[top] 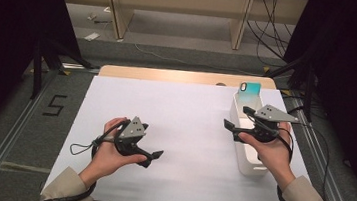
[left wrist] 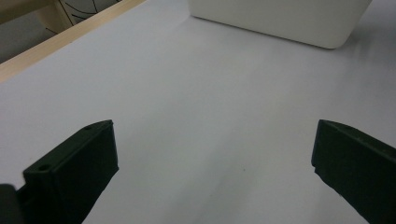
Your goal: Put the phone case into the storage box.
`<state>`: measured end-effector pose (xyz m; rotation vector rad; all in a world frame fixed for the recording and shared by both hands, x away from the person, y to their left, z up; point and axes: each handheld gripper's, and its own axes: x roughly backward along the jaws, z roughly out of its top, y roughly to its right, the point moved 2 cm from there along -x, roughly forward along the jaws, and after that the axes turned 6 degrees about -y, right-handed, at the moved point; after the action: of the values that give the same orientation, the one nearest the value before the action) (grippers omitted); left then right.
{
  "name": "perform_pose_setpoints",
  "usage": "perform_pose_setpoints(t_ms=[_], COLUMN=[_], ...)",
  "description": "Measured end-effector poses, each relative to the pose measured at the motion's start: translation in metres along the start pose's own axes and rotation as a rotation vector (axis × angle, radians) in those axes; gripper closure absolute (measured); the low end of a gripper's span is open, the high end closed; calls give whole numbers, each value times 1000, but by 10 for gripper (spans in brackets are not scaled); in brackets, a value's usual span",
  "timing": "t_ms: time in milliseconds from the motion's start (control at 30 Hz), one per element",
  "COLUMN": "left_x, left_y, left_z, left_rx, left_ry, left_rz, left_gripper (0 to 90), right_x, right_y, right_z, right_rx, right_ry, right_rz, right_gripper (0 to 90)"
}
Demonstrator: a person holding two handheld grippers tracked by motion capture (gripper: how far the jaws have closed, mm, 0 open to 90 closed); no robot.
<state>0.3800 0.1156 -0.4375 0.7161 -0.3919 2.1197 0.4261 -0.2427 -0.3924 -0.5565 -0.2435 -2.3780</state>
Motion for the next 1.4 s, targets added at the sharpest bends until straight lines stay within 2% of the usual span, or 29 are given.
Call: perform_pose_setpoints(t_ms=[900,1400], left_x=[2,2], left_y=[-2,-2], left_z=[-3,-3], left_rx=[6,7], left_ry=[-1,-3], left_rz=[6,6], left_gripper=[0,0], right_x=[15,23], right_y=[-3,-6], right_z=[-18,-22], right_rx=[-4,-2], right_ry=[1,5], right_rz=[12,13], right_gripper=[164,163])
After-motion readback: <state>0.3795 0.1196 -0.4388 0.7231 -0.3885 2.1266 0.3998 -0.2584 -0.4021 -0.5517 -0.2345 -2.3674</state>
